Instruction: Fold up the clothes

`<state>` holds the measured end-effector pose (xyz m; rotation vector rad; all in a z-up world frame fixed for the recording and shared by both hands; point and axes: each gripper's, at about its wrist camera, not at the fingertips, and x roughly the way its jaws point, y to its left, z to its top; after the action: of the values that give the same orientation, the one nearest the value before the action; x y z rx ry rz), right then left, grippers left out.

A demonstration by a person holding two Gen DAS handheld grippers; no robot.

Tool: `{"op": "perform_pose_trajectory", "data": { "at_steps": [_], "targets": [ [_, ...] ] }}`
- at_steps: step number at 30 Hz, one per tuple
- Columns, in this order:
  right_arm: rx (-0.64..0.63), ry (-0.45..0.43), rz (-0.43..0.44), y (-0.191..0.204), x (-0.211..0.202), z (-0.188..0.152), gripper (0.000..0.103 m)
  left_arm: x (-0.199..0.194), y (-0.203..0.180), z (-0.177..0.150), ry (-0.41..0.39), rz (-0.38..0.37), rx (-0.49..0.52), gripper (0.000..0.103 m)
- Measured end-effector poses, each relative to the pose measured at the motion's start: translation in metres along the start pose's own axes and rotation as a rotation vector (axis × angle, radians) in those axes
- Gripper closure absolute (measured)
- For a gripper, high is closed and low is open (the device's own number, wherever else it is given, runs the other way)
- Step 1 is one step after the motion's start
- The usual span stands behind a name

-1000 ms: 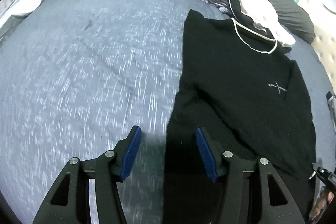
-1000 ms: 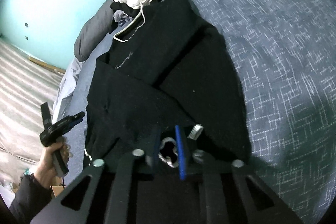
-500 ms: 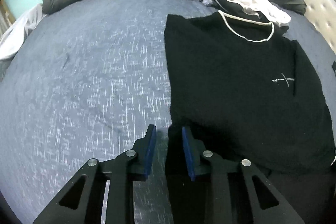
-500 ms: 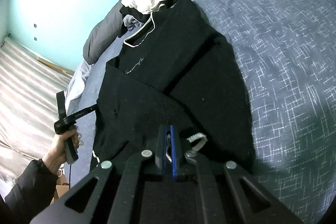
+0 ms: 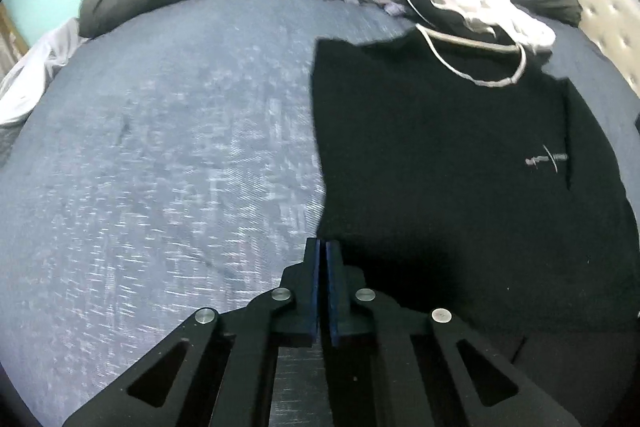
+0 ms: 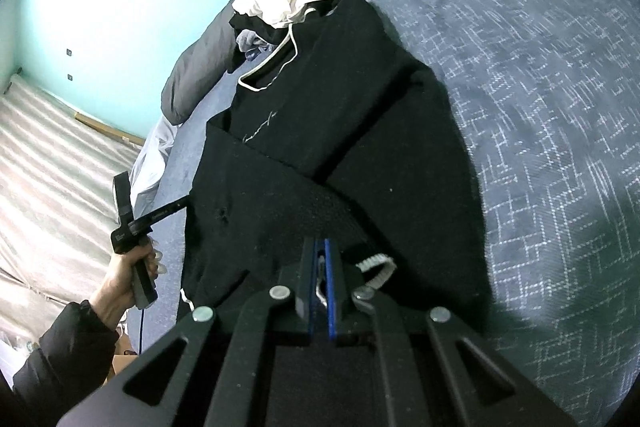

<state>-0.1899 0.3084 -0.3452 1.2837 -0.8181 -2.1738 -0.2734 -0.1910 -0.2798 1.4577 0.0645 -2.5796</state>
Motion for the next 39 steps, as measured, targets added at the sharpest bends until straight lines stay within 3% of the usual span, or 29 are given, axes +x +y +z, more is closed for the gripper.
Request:
{"op": "perform_pose_trajectory", "data": {
  "at_steps": [12,20,21,24,25,31,32,34,35,39],
  "targets": [
    [0.010,-0.001,-0.028,-0.002,-0.003,-0.001,0.100,-0.001,0.019,0.000,0.018,-0.035,-0.086,0.101],
    [0.054,-0.017,-0.044,-0.004,-0.012,-0.005,0.096,-0.035,0.016,-0.017,-0.015,-0.067,-0.080,0.100],
    [0.061,-0.022,-0.048,-0.004,-0.013,-0.006,0.094,-0.039,0.012,-0.021,-0.016,-0.071,-0.068,0.100],
    [0.081,-0.011,-0.046,-0.003,-0.013,-0.009,0.073,-0.044,-0.004,-0.028,-0.007,-0.094,-0.035,0.098],
    [0.086,-0.005,-0.044,-0.003,-0.012,-0.011,0.073,-0.045,-0.012,-0.028,-0.003,-0.103,-0.021,0.097],
    [0.075,0.054,-0.037,0.001,0.003,-0.025,0.073,-0.049,-0.050,-0.030,-0.001,-0.161,0.038,0.091],
    [0.067,0.061,-0.039,0.003,0.004,-0.027,0.076,-0.051,-0.054,-0.032,-0.003,-0.177,0.034,0.091],
    [0.051,0.056,-0.036,0.007,0.005,-0.028,0.094,-0.057,-0.060,-0.035,-0.009,-0.203,0.026,0.091],
    [0.052,0.053,-0.030,0.008,0.005,-0.029,0.098,-0.061,-0.061,-0.037,-0.013,-0.211,0.022,0.091],
    [0.094,0.051,0.019,0.005,0.003,-0.031,0.099,-0.080,-0.061,-0.048,-0.026,-0.228,0.017,0.091]
  ]
}}
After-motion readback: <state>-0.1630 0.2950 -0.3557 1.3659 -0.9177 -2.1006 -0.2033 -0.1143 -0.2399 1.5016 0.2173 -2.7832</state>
